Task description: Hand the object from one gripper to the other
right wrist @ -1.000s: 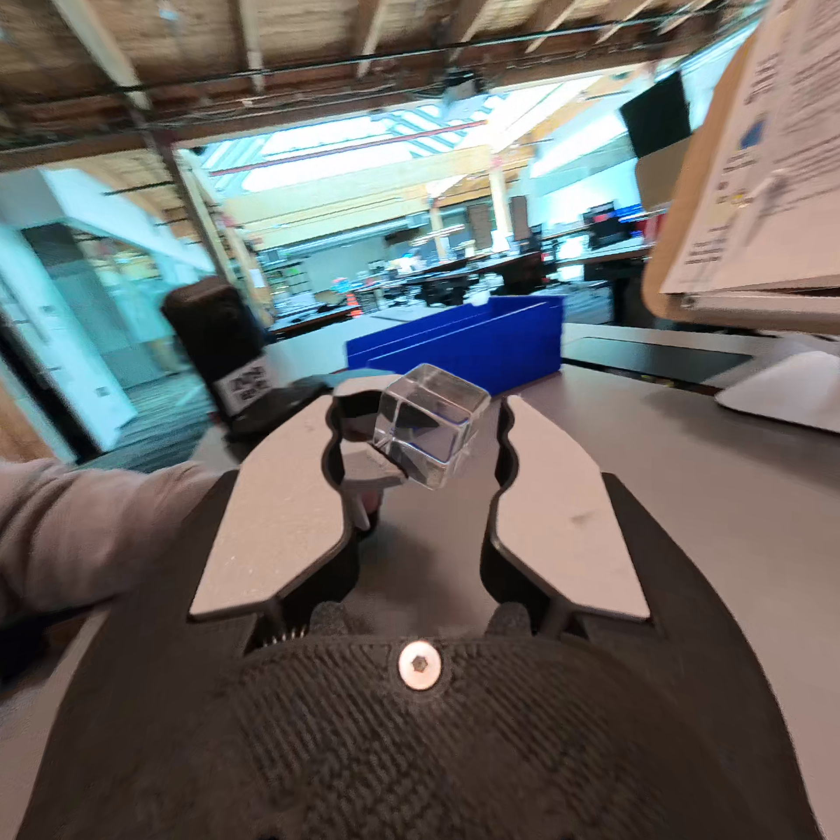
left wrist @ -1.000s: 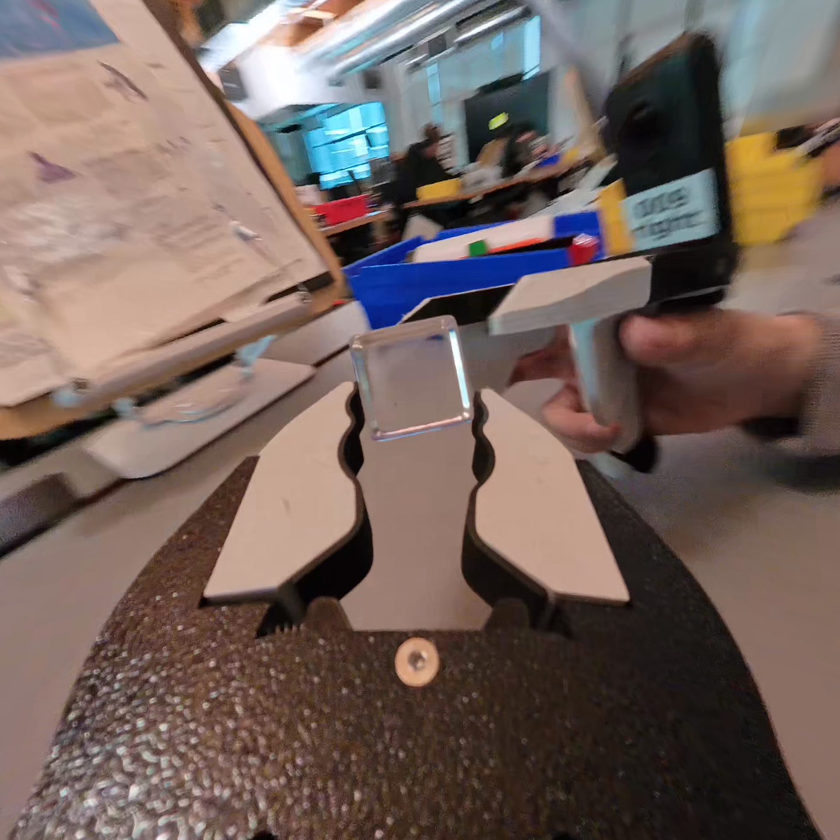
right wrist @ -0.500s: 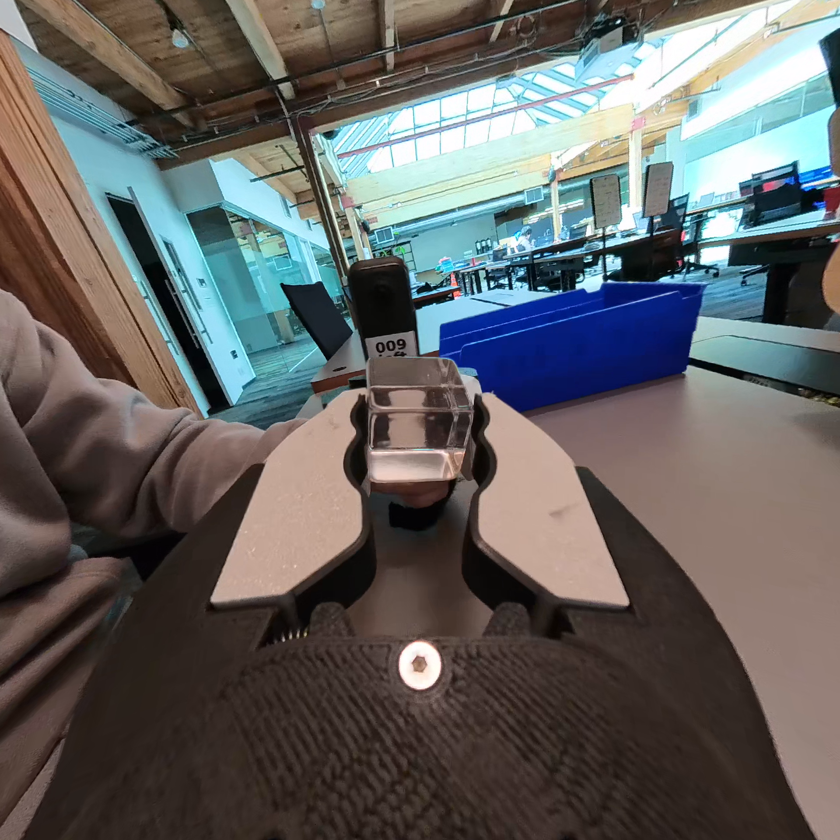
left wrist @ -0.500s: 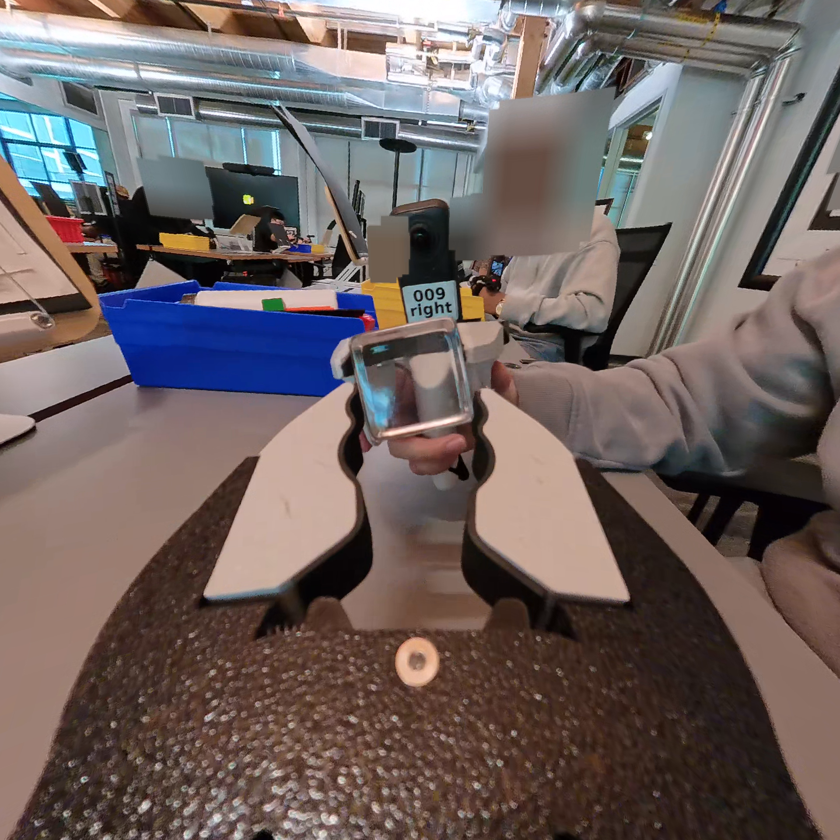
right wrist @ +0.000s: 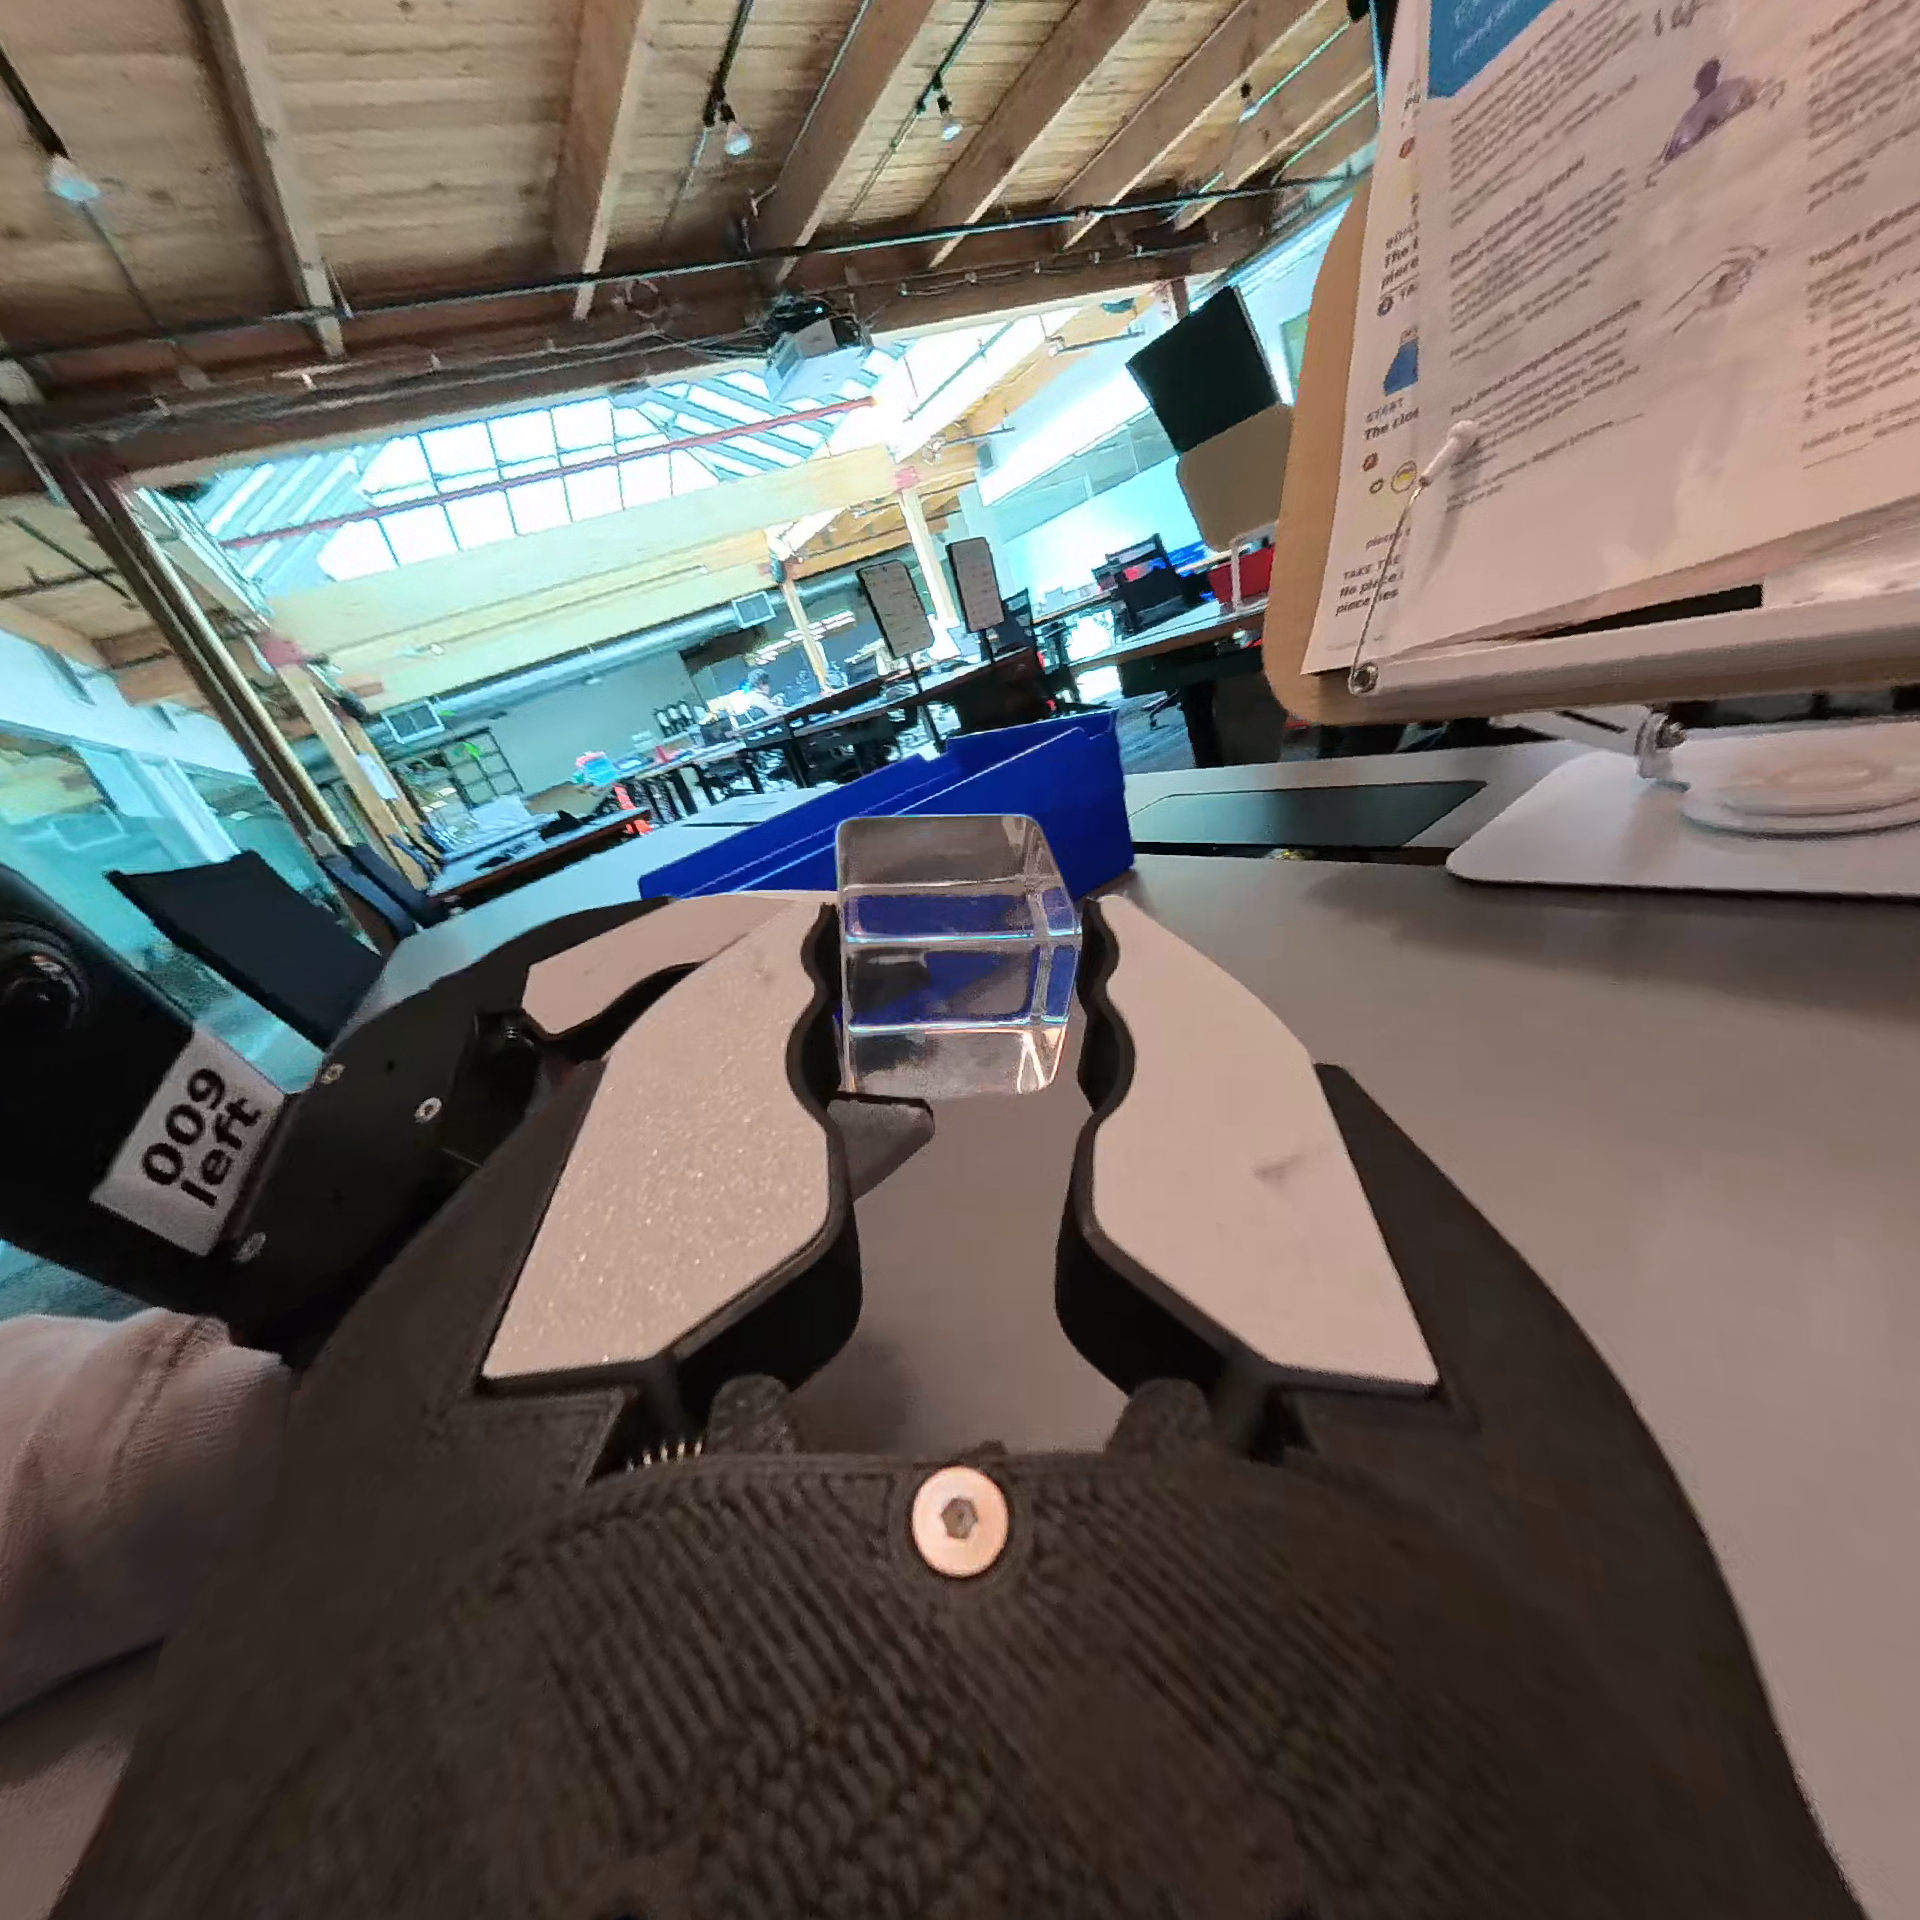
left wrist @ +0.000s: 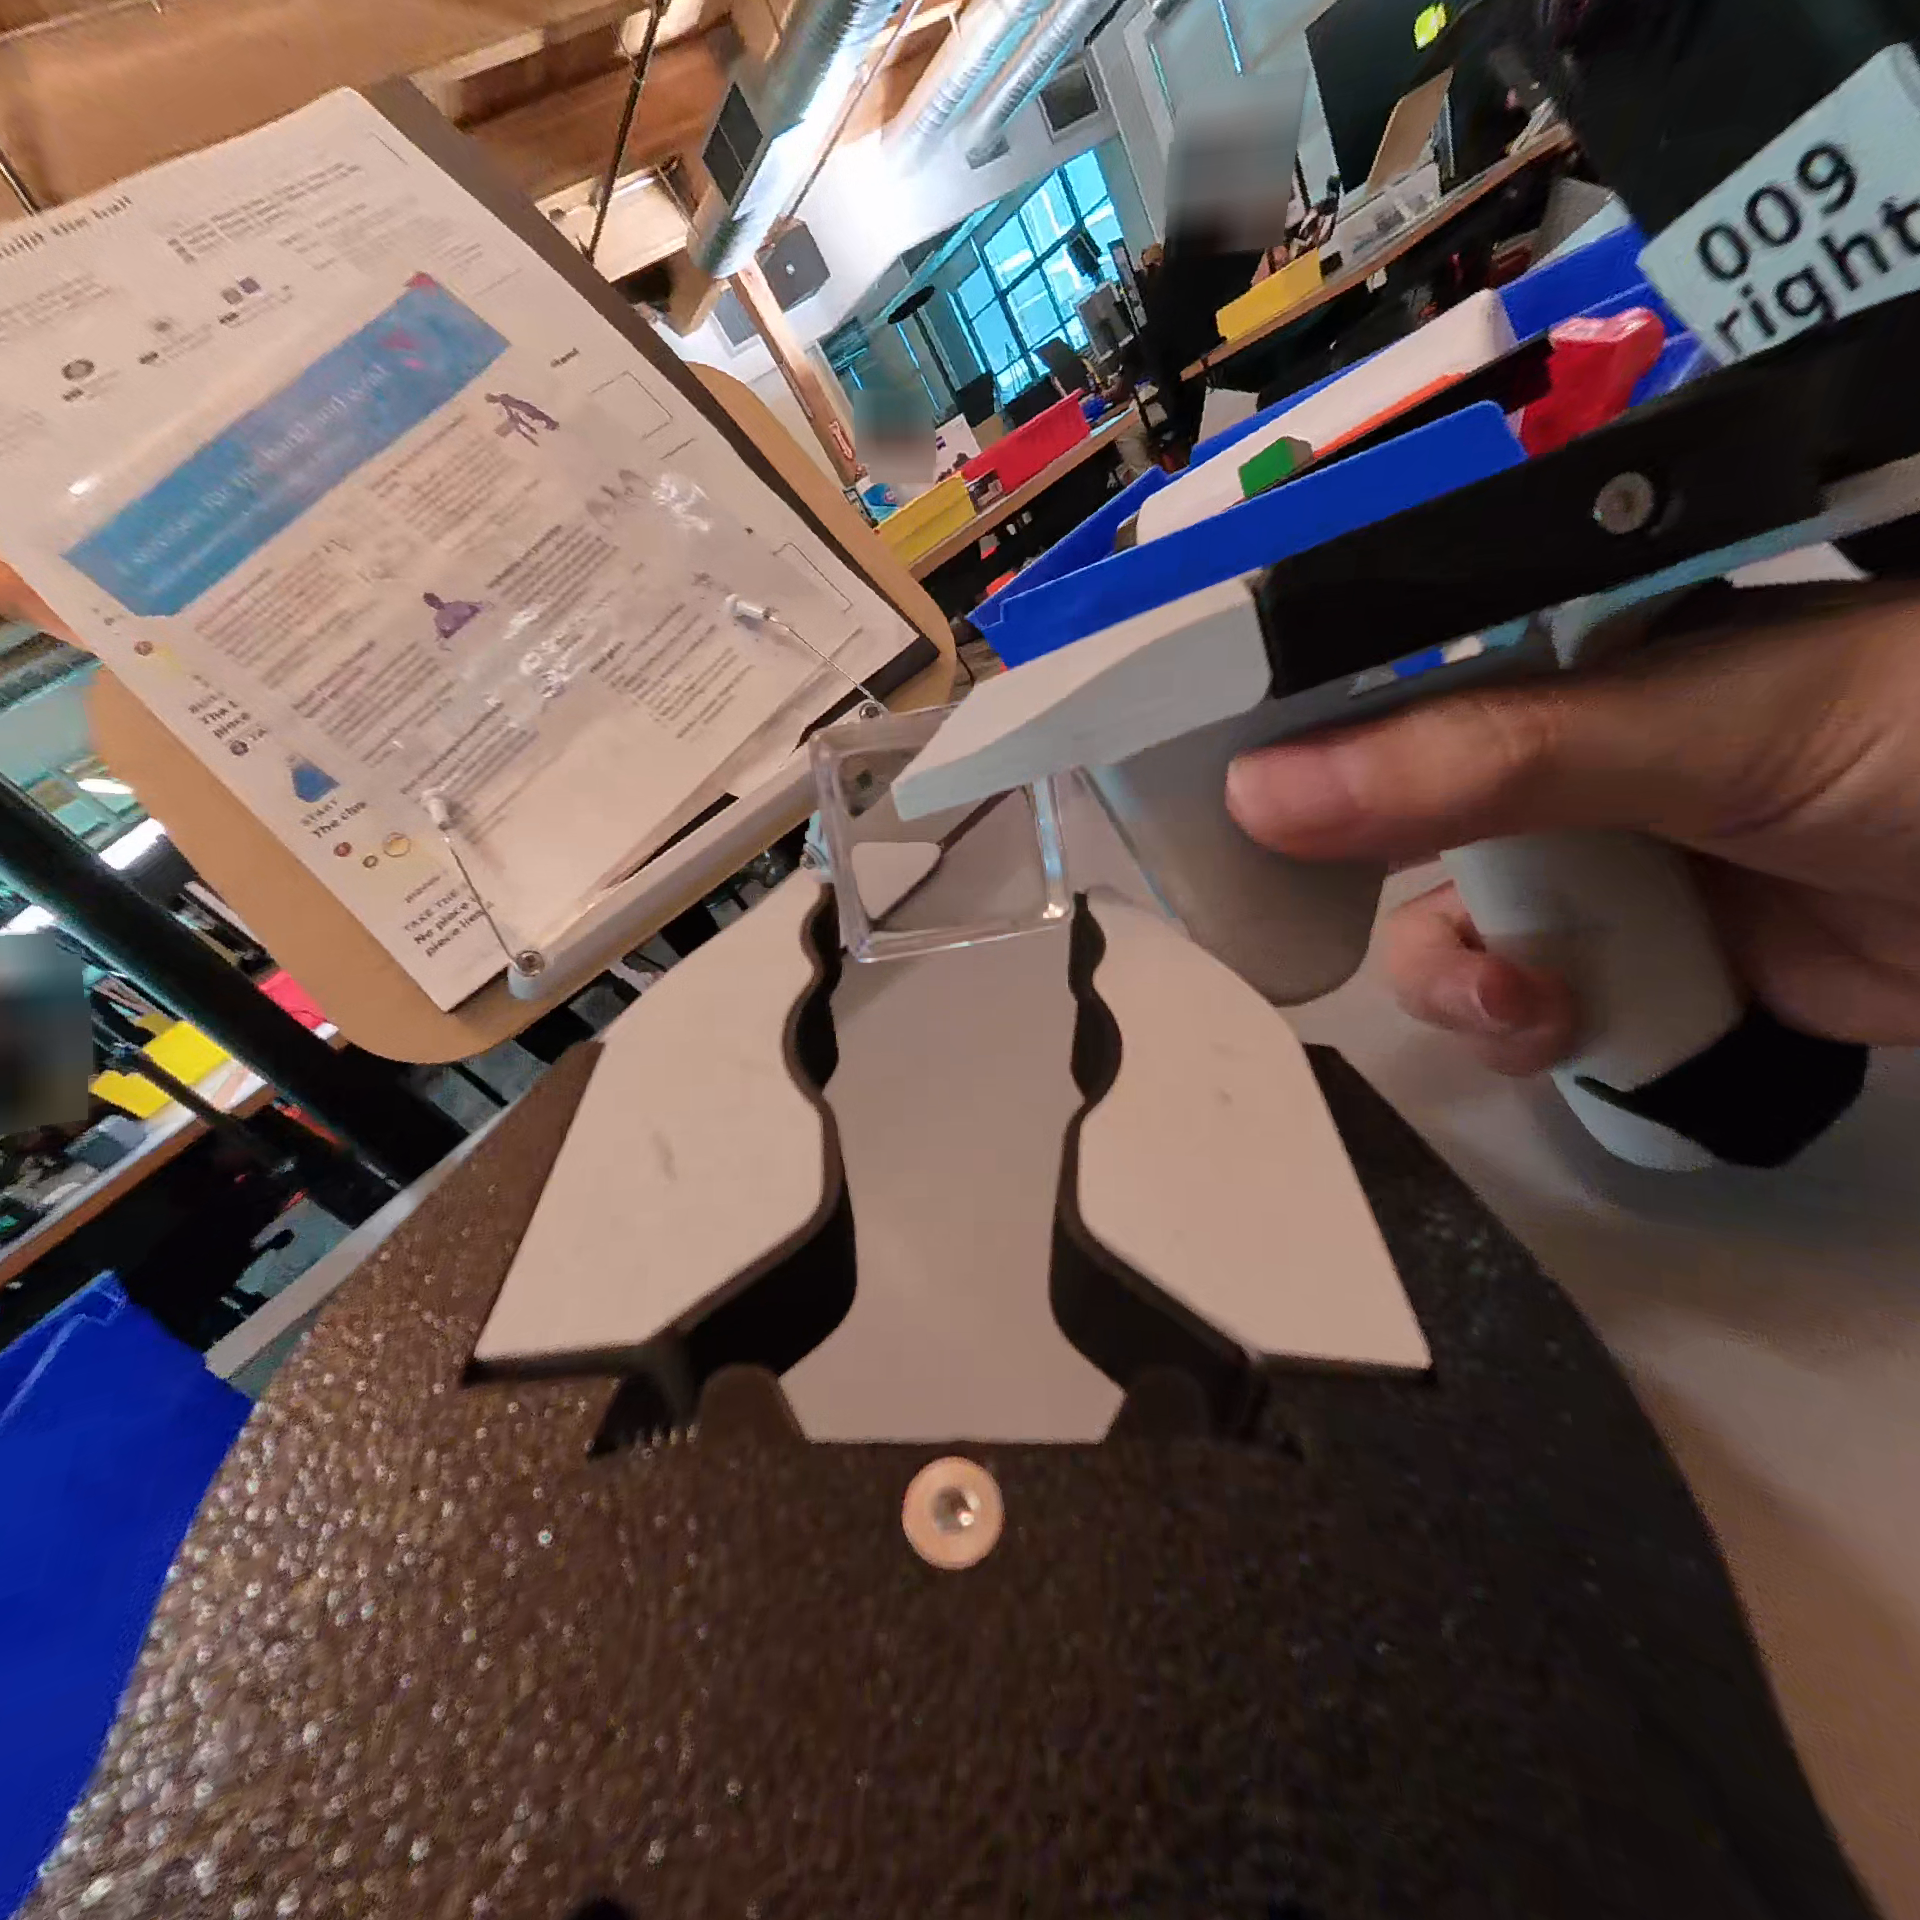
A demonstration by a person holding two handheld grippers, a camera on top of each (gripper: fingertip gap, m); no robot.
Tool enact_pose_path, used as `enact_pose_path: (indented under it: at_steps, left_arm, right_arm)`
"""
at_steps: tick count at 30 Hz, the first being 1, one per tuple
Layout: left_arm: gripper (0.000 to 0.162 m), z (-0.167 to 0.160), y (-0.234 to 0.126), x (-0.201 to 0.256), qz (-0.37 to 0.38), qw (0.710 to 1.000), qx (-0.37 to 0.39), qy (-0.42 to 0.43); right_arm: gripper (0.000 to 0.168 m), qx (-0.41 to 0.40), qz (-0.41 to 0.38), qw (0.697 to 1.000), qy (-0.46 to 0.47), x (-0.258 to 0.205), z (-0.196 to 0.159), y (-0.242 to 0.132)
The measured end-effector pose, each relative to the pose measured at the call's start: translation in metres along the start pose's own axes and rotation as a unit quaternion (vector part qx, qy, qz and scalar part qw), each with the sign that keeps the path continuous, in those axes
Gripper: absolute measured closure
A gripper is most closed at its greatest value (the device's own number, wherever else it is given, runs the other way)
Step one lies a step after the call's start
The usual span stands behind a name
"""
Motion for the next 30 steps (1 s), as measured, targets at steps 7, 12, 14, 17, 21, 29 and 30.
enact_pose_path:
  at_steps: [7, 12, 14, 17, 21, 29, 30]
  left_arm:
    - [0.12, -0.004, 0.001, -0.002, -0.008, 1.0, -0.022, 0.01]
    - [0.12, 0.003, -0.003, -0.013, -0.038, 0.999, 0.022, -0.021]
    - [0.12, 0.004, -0.007, -0.02, -0.078, 0.992, 0.054, -0.088]
    - [0.12, 0.002, -0.012, -0.027, -0.194, 0.953, 0.105, -0.208]
    - [0.12, 0.001, -0.017, -0.03, -0.327, 0.868, 0.142, -0.347]
    - [0.12, -0.005, -0.015, -0.018, -0.376, 0.849, 0.109, -0.355]
    - [0.12, -0.006, -0.013, -0.019, -0.358, 0.857, 0.109, -0.354]
  right_arm:
    - [0.124, -0.008, 0.017, 0.999, 0.033, 0.002, -0.006, 0.002]
    - [0.125, 0.004, 0.103, 0.994, 0.042, 0.0, 0.006, 0.0]
    - [0.107, 0.015, 0.126, 0.989, 0.071, 0.005, 0.014, -0.003]
    - [0.107, 0.016, 0.187, 0.976, 0.114, 0.009, 0.023, -0.008]
    - [0.107, -0.03, 0.269, 0.953, 0.135, -0.001, 0.018, -0.009]
    - [0.123, -0.046, 0.267, 0.961, 0.052, -0.014, 0.01, -0.007]
    - [0.124, -0.042, 0.25, 0.967, 0.041, -0.012, 0.012, -0.006]
Point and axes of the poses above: each gripper's, where its closed fingertips meet, y out along the fingers, z out of its top, x = y × z across the jaws, the point moved 7 cm from there along -y, back along the fingers, and after that the axes turned 4 degrees about x, right-handed, at the moved point
